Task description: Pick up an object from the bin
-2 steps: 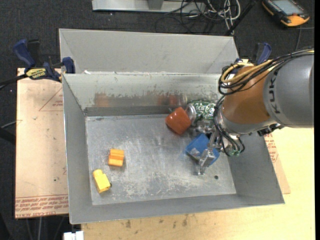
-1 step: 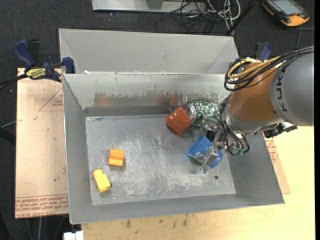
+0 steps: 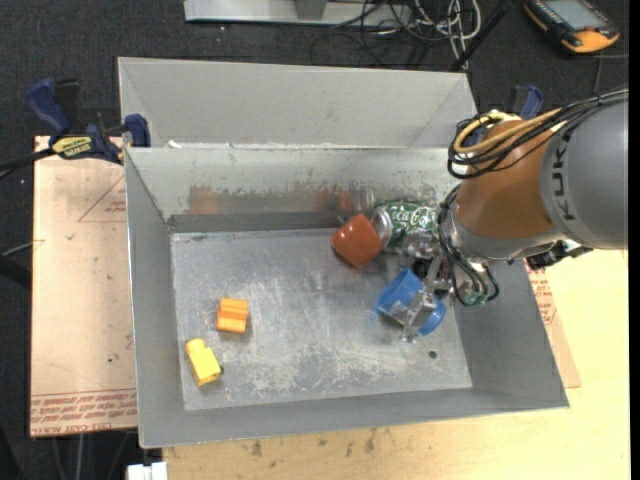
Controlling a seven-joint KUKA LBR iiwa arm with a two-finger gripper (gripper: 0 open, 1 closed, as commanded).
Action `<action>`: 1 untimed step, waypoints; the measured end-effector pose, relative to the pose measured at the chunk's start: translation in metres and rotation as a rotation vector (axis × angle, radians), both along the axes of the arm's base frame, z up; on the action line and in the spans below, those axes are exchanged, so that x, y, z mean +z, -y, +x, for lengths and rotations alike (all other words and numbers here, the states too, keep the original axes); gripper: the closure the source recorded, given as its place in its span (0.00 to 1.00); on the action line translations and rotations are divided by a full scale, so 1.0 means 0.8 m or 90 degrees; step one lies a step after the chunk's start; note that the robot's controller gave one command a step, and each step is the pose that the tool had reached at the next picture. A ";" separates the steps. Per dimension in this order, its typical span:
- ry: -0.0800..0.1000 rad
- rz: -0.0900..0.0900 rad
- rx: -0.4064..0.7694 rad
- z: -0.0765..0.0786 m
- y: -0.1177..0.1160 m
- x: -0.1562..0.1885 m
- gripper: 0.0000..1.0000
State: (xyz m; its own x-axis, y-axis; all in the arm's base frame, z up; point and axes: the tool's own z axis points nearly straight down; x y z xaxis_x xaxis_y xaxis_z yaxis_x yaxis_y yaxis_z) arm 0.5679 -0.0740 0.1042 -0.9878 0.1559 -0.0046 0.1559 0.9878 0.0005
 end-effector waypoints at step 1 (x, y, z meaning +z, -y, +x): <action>-0.002 0.003 -0.068 -0.005 0.008 -0.036 0.00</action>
Offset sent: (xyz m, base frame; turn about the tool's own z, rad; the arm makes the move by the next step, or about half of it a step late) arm -0.0069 -0.0175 -0.0342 0.1381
